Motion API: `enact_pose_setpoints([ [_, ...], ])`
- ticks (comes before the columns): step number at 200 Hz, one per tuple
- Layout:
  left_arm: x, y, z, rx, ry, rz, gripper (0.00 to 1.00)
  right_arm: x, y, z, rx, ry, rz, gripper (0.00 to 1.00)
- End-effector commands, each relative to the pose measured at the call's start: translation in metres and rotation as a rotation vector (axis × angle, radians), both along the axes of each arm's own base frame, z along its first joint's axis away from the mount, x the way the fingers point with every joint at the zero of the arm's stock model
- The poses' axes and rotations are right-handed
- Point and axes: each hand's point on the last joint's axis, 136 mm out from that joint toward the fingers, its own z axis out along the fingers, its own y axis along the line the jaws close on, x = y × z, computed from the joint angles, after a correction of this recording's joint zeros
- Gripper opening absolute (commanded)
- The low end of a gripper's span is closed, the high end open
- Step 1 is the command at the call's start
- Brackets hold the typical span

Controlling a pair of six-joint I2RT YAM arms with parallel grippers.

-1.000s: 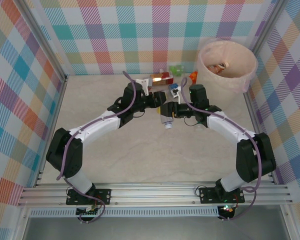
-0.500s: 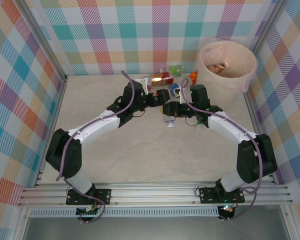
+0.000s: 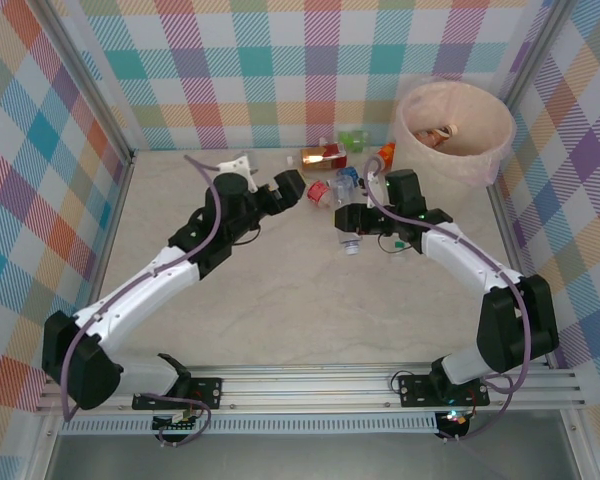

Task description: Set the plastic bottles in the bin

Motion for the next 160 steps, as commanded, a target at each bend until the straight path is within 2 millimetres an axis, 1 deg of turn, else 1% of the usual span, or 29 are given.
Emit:
enact_pose_setpoints([
  [1, -0.005, 0.06, -0.031, 0.063, 0.101, 0.27, 1.0, 0.008, -0.009, 0.036, -0.015, -0.103, -0.005, 0.5],
  [21, -0.015, 0.092, -0.042, 0.084, 0.14, 0.409, 1.0, 0.017, -0.014, 0.05, -0.014, -0.135, -0.028, 0.5],
  [24, -0.019, 0.098, -0.048, 0.103, 0.162, 0.426, 1.0, 0.019, -0.014, 0.051, -0.015, -0.14, -0.03, 0.5],
  [30, -0.022, 0.107, -0.052, 0.117, 0.18, 0.462, 1.0, 0.022, -0.016, 0.056, -0.016, -0.15, -0.035, 0.5],
  [47, -0.03, 0.121, -0.058, 0.143, 0.2, 0.51, 1.0, 0.03, -0.021, 0.072, -0.018, -0.184, -0.049, 0.5],
  [83, -0.039, 0.134, -0.068, 0.133, 0.212, 0.547, 1.0, 0.053, -0.035, 0.103, -0.027, -0.25, -0.105, 0.5],
  [97, -0.041, 0.137, -0.068, 0.128, 0.208, 0.556, 1.0, 0.063, -0.043, 0.116, -0.033, -0.272, -0.135, 0.5],
  [144, -0.047, 0.145, -0.072, 0.143, 0.216, 0.572, 1.0, 0.097, -0.082, 0.164, -0.042, -0.359, -0.262, 0.49],
  [160, -0.047, 0.146, -0.073, 0.142, 0.221, 0.575, 1.0, 0.107, -0.098, 0.177, -0.058, -0.385, -0.312, 0.5],
])
